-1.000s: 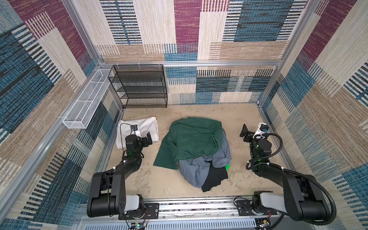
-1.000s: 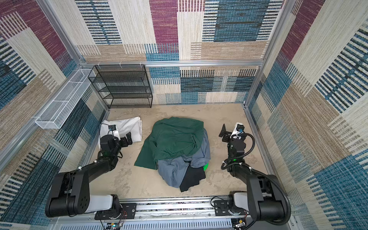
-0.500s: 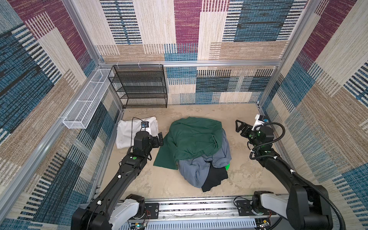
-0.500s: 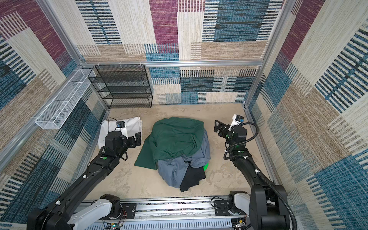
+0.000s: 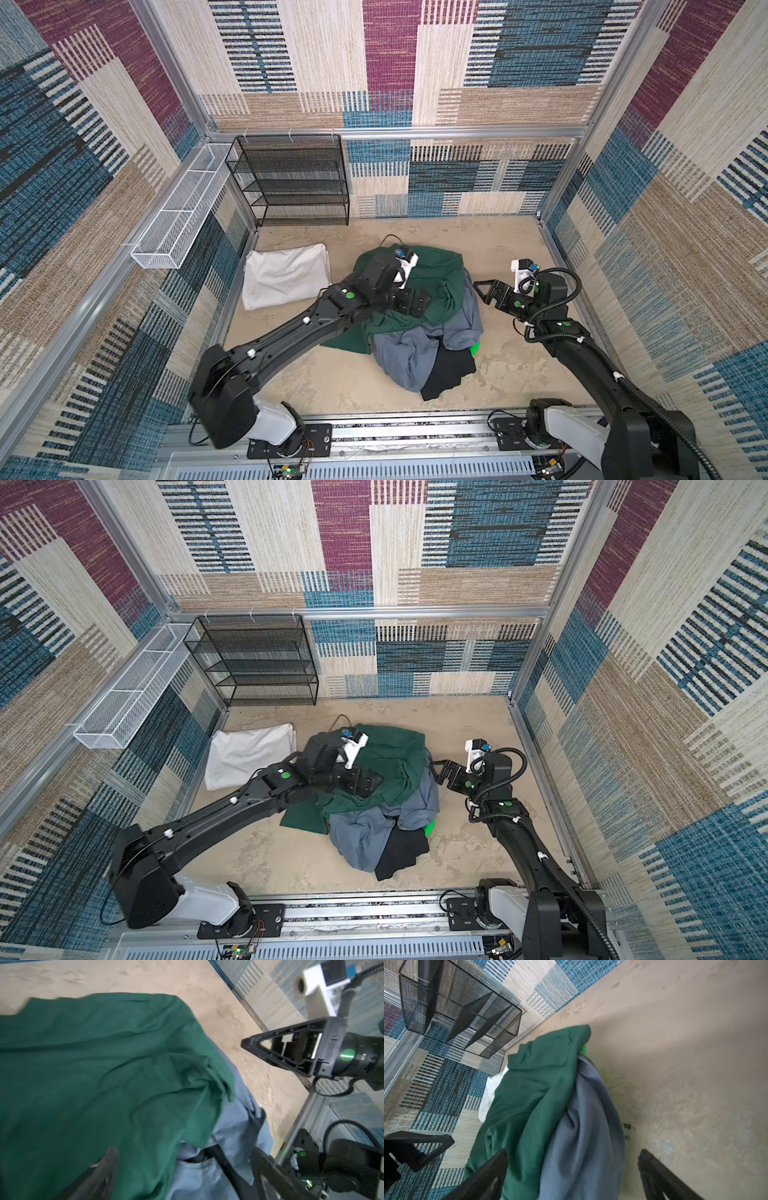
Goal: Fold and stack the t-shirts
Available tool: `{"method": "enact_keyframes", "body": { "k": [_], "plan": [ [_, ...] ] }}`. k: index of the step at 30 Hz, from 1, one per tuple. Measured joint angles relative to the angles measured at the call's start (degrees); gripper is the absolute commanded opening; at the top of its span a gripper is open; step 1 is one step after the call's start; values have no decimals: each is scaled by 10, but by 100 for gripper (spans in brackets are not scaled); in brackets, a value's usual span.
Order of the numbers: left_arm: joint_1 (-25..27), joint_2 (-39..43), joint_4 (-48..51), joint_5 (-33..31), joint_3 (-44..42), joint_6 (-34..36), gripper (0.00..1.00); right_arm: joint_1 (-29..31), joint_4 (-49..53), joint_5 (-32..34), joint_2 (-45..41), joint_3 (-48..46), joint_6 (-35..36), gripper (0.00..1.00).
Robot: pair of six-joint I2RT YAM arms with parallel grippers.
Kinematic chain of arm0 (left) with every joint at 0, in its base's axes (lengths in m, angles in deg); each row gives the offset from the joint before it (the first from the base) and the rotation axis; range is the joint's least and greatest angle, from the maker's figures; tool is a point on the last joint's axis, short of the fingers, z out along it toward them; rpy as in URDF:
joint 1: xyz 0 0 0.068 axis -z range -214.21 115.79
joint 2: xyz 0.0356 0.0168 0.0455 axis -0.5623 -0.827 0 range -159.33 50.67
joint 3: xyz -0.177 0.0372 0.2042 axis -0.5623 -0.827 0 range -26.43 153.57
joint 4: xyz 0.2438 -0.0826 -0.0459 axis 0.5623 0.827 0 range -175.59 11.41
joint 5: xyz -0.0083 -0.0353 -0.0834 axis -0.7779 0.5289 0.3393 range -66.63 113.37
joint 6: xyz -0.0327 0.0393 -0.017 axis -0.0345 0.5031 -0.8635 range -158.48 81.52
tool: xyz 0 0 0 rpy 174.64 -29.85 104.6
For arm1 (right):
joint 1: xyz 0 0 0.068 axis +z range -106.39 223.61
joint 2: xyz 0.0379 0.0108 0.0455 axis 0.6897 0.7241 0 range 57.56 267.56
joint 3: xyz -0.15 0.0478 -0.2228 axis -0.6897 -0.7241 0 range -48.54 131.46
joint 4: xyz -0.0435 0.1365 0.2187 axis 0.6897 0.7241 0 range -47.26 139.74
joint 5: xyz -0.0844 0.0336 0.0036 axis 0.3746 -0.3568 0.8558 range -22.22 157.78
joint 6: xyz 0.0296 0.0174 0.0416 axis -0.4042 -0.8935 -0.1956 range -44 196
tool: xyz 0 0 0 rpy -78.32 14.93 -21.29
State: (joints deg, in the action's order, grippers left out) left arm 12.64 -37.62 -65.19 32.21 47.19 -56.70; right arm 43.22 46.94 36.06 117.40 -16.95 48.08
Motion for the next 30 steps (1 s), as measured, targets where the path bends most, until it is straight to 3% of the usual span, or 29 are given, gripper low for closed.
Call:
{"method": "enact_keyframes", "body": {
  "k": [4, 8, 11, 15, 16, 22, 30],
  "plan": [
    [21, -126, 44, 21, 111, 16, 87, 0, 60, 12, -40, -14, 13, 99],
    [24, -198, 90, 20, 178, 21, 79, 0, 89, 24, -84, -39, 14, 99],
    [24, -230, 107, 18, 209, 26, 56, 0, 97, 23, -106, -65, 9, 98],
    [24, -272, 129, 18, 257, 34, 7, 0, 104, 28, -109, -80, 7, 99],
    [24, -279, 136, 17, 268, 34, 0, 0, 104, 29, -107, -80, 7, 99],
    [23, -242, 150, -20, 272, 34, 0, 0, 103, 25, -78, -71, 5, 99],
    [-19, 28, 111, -181, 139, 34, 0, 38, 115, 40, -75, -10, 10, 98]
  ]
}}
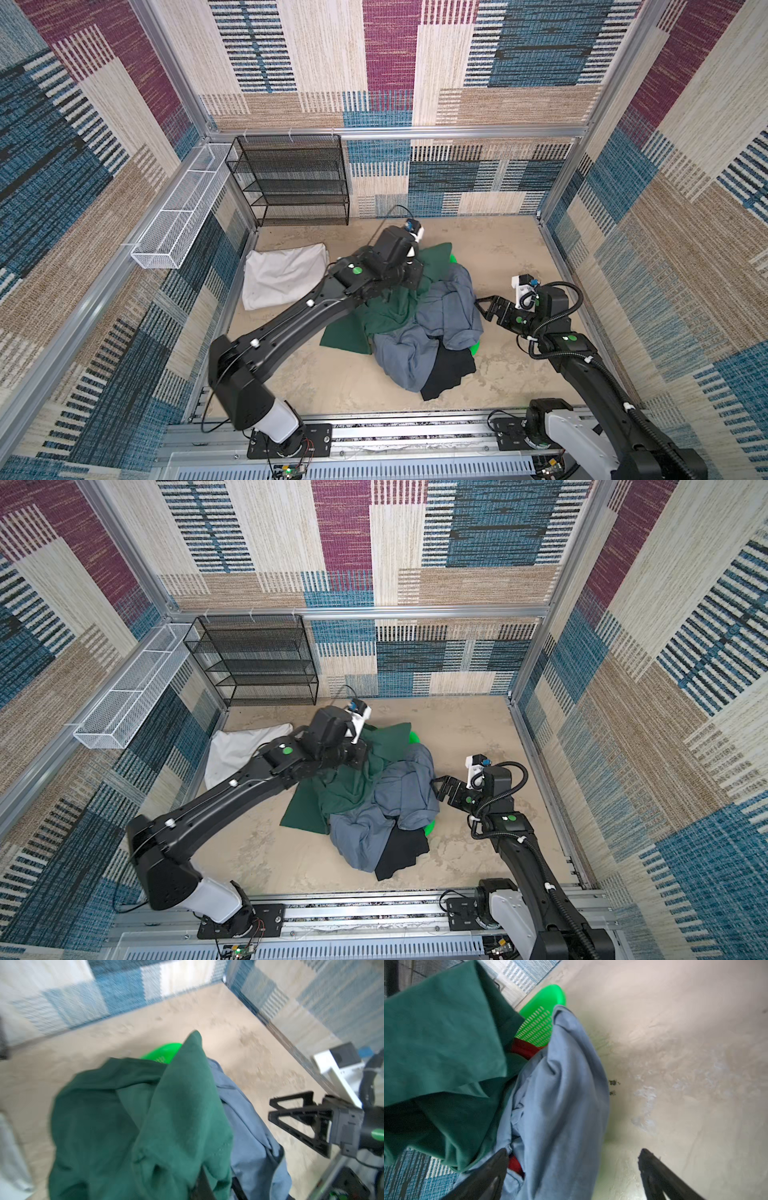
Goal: Fold and stack the t-shirts
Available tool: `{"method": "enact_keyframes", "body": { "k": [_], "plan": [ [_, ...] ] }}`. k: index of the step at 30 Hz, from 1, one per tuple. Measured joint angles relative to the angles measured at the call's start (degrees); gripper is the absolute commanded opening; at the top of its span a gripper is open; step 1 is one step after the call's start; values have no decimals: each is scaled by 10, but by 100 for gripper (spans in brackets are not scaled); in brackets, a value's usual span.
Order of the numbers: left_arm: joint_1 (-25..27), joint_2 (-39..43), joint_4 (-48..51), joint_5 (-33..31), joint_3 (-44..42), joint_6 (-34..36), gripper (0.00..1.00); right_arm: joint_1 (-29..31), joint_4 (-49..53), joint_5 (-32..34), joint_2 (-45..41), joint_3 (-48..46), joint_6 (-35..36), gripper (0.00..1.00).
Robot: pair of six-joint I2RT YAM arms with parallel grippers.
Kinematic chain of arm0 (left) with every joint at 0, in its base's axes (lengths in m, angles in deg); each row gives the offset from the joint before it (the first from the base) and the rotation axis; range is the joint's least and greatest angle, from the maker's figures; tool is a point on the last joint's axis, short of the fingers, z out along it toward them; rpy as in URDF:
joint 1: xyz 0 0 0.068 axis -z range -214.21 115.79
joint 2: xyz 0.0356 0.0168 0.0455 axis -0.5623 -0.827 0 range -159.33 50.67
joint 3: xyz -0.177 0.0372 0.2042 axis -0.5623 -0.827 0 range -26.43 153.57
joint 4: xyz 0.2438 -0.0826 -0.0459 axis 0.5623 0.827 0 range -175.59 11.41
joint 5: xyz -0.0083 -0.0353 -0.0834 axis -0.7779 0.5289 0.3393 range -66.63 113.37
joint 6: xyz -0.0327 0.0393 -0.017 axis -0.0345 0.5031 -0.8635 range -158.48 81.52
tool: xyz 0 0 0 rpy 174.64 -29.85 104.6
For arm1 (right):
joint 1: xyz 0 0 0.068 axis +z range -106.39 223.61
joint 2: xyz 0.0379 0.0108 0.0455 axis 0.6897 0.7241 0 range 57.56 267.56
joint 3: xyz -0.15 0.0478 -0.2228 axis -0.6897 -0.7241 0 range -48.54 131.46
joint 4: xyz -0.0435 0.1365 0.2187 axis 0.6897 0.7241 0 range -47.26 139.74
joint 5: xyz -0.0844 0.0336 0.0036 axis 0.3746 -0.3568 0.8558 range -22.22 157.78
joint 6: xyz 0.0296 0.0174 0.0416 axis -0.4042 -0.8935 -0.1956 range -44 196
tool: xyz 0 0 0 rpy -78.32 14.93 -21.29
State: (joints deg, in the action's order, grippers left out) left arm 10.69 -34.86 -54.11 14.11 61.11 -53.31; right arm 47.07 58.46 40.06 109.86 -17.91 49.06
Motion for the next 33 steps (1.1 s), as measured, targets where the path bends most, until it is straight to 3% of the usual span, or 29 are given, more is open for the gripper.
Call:
{"method": "enact_keyframes", "body": {
  "k": [6, 11, 15, 19, 23, 25, 31, 32, 33],
  "plan": [
    [-44, 158, -7, -138, -78, 0, 0, 82, 1, 45, 82, 46, 0, 95],
    [-92, 281, -16, -253, -163, -2, 0, 117, 3, 79, 149, 80, 2, 78],
    [-103, 350, -26, -332, -201, -1, 0, 126, 9, 106, 216, 127, 7, 39],
    [-109, 364, -39, -389, -209, 13, 0, 126, 27, 136, 280, 181, 11, 17],
    [-112, 365, -48, -406, -217, 19, 0, 124, 43, 153, 333, 244, 32, 15],
    [-115, 374, -51, -412, -229, 22, 0, 110, 62, 170, 359, 278, 45, 9],
    [-122, 393, -63, -403, -256, 24, 0, 25, 115, 236, 402, 355, 71, 11],
    [-123, 395, -66, -395, -260, 24, 0, 17, 125, 258, 408, 373, 78, 15],
    [-123, 395, -68, -387, -263, 24, 0, 12, 134, 289, 416, 394, 87, 26]
  ]
}}
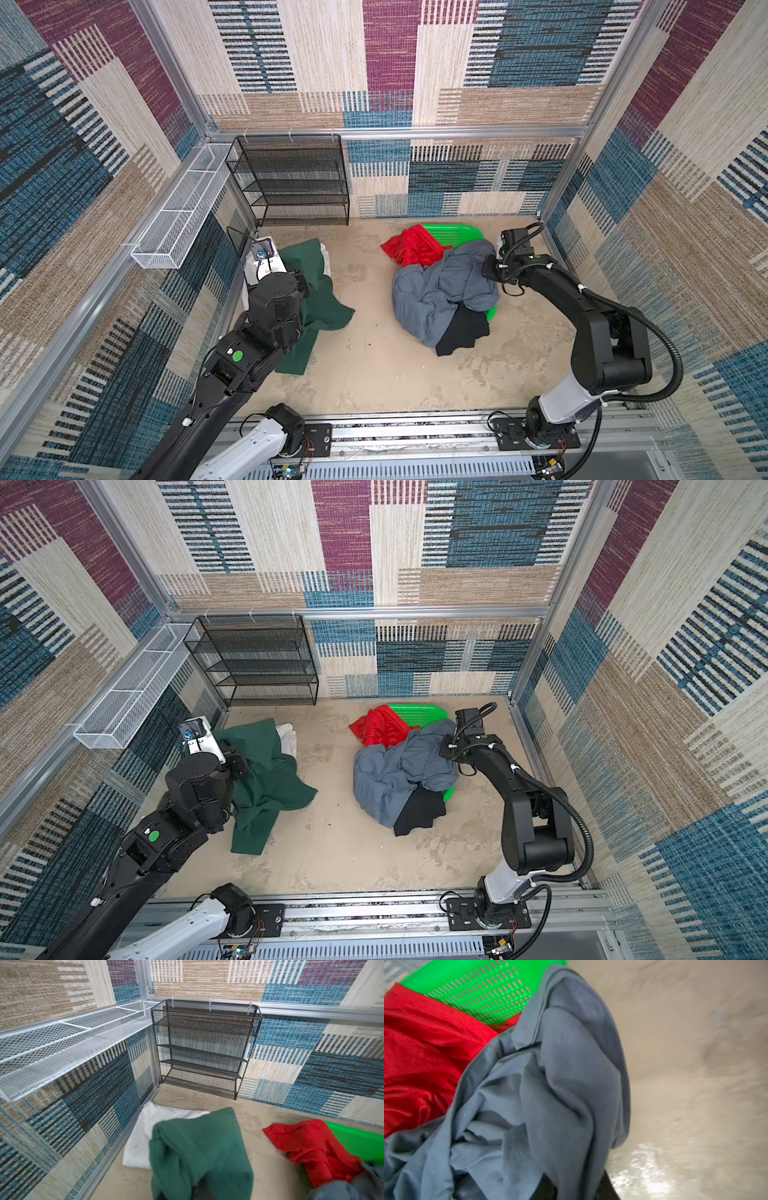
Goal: Fold and stack the t-shirts
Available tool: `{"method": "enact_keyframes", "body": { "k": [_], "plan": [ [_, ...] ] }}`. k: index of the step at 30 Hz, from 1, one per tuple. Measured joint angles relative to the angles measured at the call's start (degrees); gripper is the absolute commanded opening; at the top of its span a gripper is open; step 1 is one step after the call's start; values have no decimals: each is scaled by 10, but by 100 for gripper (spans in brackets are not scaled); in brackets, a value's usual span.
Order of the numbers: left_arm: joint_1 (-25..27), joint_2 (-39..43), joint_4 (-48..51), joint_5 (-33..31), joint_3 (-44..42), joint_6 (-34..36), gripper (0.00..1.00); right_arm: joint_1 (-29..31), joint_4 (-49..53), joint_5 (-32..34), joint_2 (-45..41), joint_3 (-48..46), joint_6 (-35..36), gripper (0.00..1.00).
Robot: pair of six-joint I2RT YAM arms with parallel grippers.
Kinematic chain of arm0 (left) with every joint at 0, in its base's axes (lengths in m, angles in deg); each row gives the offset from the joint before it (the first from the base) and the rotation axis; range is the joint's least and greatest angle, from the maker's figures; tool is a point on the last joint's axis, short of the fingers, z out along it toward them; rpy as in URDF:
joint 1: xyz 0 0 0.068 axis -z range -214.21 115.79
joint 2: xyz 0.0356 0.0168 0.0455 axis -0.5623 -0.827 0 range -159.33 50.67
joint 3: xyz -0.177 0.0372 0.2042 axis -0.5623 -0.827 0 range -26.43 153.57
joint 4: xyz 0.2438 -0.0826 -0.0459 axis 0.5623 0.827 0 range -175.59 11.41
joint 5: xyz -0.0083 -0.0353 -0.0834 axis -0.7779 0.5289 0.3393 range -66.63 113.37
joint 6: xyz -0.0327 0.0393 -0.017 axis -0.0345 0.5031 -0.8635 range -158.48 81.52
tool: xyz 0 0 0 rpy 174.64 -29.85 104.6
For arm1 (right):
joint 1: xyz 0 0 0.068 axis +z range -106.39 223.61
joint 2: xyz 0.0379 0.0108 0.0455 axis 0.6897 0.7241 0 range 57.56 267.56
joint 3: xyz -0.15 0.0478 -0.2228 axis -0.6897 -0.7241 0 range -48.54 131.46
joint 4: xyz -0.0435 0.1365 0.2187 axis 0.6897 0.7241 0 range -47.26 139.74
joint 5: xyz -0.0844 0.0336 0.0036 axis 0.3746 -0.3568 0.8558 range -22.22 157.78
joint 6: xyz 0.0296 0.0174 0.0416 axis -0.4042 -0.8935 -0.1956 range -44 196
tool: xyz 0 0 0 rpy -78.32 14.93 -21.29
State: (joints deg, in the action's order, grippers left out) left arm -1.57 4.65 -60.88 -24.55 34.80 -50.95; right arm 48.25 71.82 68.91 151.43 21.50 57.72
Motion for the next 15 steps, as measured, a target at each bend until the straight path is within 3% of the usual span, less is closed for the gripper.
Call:
{"method": "enact_keyframes", "body": {
  "k": [1, 2, 5, 6, 15],
  "plan": [
    [0, 0, -1, 7, -3, 0, 0, -2, 7, 25, 6, 18, 7, 48],
    [0, 0, -1, 15, -5, 0, 0, -3, 12, 44, 12, 35, 14, 64],
    [0, -1, -5, 41, -11, -1, 0, -8, 36, 109, 37, 89, 36, 94],
    [0, -2, -4, 52, -11, -5, 0, -10, 43, 124, 42, 101, 38, 99],
    [0, -12, -3, 110, -13, -26, 0, 12, 86, 165, 52, 207, 32, 99]
  ]
}}
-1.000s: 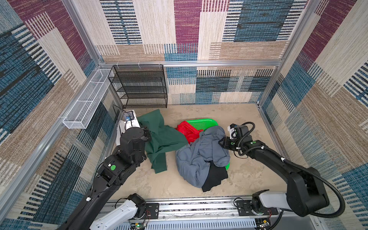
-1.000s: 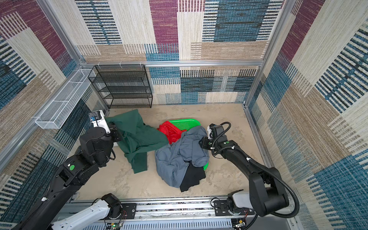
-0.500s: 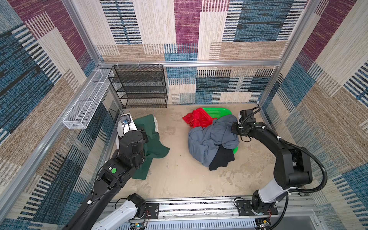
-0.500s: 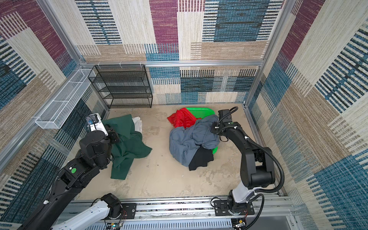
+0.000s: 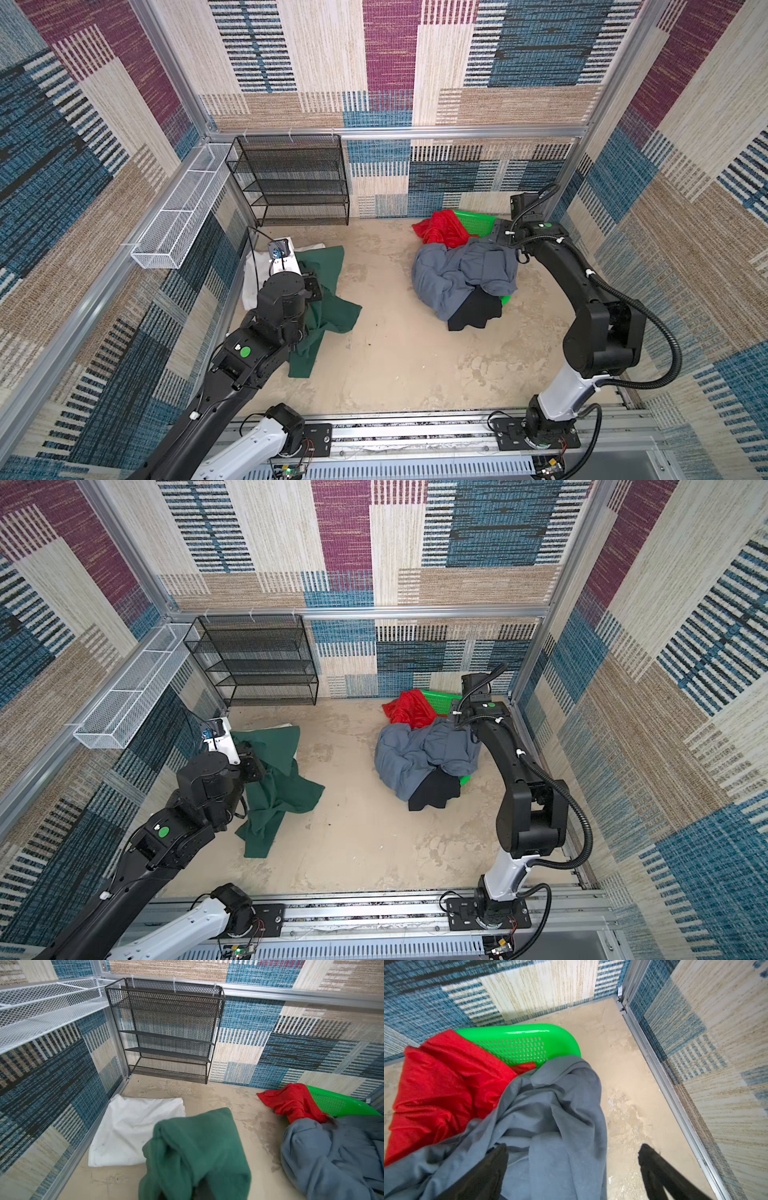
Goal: Fold and stack the t-shirts
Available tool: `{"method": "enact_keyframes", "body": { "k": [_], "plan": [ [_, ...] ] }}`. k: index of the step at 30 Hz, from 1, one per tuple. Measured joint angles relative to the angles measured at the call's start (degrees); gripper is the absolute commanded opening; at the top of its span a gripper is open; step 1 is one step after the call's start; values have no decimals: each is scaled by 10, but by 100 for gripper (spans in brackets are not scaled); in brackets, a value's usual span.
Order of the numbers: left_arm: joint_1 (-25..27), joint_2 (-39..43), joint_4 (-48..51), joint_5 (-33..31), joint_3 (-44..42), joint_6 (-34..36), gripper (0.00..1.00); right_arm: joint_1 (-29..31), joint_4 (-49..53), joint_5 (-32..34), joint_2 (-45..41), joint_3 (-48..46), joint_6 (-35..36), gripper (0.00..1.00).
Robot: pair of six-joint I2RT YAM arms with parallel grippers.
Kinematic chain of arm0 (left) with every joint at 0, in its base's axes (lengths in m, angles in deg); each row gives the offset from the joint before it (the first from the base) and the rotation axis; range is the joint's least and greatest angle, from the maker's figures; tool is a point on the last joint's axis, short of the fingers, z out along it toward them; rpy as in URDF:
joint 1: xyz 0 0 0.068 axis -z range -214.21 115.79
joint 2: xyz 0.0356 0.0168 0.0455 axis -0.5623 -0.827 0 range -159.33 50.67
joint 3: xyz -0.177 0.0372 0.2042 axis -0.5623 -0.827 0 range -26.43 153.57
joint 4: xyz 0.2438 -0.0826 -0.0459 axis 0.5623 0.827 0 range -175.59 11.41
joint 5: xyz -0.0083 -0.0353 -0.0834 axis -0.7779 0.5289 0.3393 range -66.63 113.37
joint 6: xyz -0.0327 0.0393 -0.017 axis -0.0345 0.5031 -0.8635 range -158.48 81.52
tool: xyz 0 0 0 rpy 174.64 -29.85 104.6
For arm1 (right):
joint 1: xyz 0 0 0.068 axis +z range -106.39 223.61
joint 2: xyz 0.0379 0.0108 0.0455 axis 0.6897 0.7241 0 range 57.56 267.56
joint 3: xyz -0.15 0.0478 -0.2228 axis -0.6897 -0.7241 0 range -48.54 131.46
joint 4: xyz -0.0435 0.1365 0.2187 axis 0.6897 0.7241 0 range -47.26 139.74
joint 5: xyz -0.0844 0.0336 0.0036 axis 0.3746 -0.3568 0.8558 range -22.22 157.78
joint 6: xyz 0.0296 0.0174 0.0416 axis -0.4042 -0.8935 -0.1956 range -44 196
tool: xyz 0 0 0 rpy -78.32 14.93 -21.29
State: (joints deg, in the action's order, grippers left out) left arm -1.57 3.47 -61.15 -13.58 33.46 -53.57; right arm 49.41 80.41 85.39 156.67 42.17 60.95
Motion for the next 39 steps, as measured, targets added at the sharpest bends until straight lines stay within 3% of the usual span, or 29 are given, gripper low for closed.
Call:
{"method": "enact_keyframes", "body": {
  "k": [6, 12, 15, 20, 24, 26, 35, 39],
  "plan": [
    [0, -4, -1, 26, -4, -13, 0, 119, 20, -55, 74, 64, -12, 98],
    [0, -12, 0, 43, -5, -16, 0, 184, 28, -109, 158, 113, -36, 100],
    [0, -12, 0, 49, -5, -16, 0, 201, 39, -115, 203, 145, -40, 95],
    [0, -8, -2, 59, -18, -17, 0, 201, 58, -95, 223, 145, -42, 61],
    [-1, -8, -2, 69, -24, -17, 0, 203, 50, -80, 213, 115, -37, 55],
    [-1, -8, -2, 73, -24, -17, 0, 202, 47, -67, 199, 90, -26, 46],
    [-1, -15, -22, 90, -39, -19, 0, 141, 11, 20, 135, -39, 28, 44],
    [-1, -19, -35, 106, -45, -22, 0, 104, 2, 74, 150, -51, 70, 42]
  ]
}}
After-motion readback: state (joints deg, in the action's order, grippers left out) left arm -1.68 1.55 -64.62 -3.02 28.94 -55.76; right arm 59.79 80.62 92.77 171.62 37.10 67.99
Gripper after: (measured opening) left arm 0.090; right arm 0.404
